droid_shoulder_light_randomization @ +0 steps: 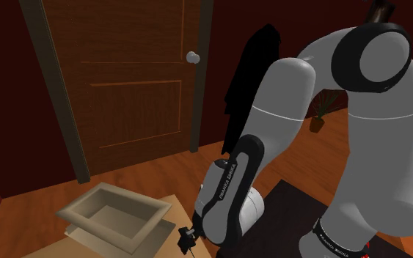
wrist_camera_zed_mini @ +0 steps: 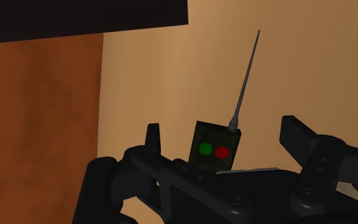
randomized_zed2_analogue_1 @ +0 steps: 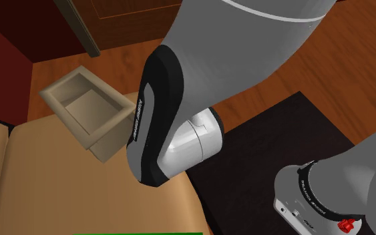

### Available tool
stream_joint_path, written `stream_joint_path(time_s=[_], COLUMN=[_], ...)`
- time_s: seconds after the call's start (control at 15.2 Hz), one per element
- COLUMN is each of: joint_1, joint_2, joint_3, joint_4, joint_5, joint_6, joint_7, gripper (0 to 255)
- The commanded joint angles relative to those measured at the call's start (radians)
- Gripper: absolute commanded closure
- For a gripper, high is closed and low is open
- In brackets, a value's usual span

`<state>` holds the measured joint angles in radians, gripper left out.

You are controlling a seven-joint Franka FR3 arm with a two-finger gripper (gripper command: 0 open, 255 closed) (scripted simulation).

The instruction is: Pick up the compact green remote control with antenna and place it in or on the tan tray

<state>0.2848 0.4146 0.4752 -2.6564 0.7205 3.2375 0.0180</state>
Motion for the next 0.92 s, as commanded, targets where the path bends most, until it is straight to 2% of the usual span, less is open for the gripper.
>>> stream_joint_path(time_s=[0.0, 0.4, 0.46, 0.86], joint_1=[-0.002, -0.002, -0.002, -0.002], joint_2=[0.019, 0.018, 0.018, 0.018], joint_3=[0.003, 0.003, 0.003, 0.003], joint_4=[0.007, 0.007, 0.007, 0.007], joint_5=[-0.001, -0.001, -0.001, -0.001], joint_6=[0.013, 0.013, 0.013, 0.013], joint_7=[-0.002, -0.002, -0.002, -0.002], gripper=[0, 0, 255, 255])
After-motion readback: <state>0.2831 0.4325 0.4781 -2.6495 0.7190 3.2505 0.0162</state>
